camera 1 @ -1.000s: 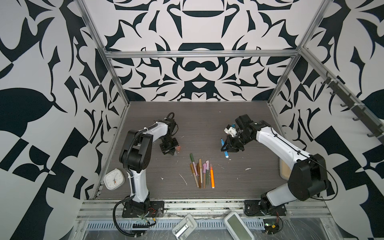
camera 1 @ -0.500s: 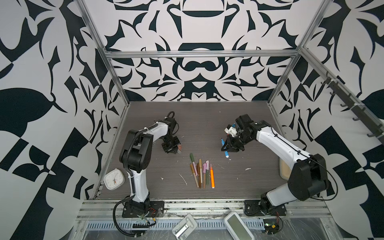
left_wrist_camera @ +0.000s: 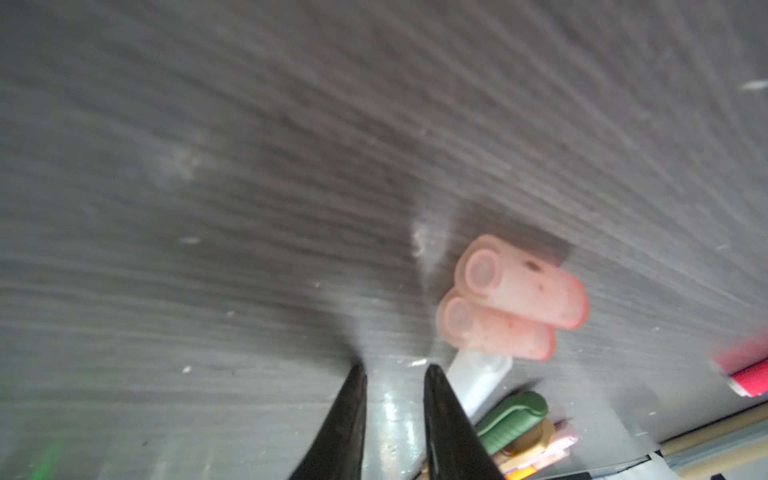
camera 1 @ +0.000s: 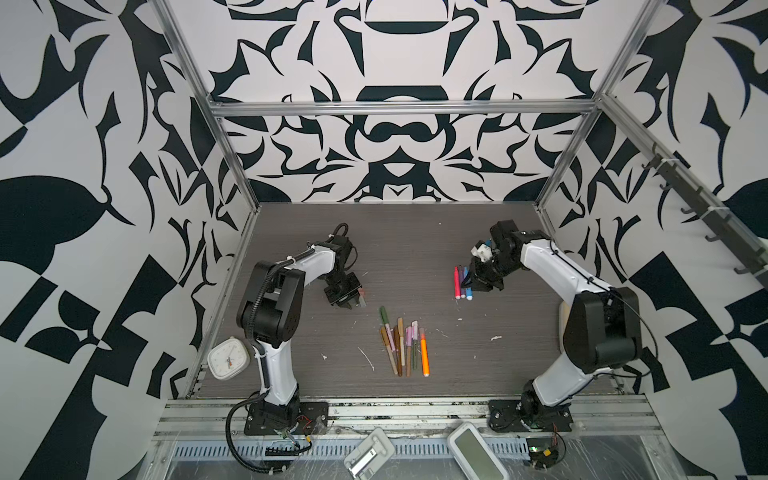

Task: Open the pen caps
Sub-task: 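Lay the uncapped blue highlighter beside the purple highlighter with the right gripper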

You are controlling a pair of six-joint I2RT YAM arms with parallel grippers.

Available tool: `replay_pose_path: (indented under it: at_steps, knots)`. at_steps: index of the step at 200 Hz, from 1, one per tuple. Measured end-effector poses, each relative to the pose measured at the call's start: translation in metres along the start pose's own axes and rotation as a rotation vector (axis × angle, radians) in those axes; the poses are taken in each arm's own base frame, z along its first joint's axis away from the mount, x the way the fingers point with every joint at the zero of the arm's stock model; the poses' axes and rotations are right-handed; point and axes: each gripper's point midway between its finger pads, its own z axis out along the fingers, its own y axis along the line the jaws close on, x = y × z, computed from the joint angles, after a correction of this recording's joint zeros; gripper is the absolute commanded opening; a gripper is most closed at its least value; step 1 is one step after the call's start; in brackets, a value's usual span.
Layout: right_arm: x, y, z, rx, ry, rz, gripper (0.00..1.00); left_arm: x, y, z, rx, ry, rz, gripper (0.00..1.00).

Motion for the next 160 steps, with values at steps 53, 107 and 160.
replay_pose_path:
  at_steps: [53,107,160]
  knots:
    - [-0.042,-0.051,0.017,0.142,-0.014,0.071,0.03,0.012,0.015,-0.004,-0.022,-0.005,0.000,0.39]
    - [-0.061,-0.069,0.037,0.208,0.010,0.046,0.08,0.011,0.011,-0.040,0.017,-0.122,0.036,0.73]
    - [-0.067,-0.073,0.046,0.214,0.026,0.049,0.21,0.007,0.009,-0.047,0.018,-0.150,0.044,0.75]
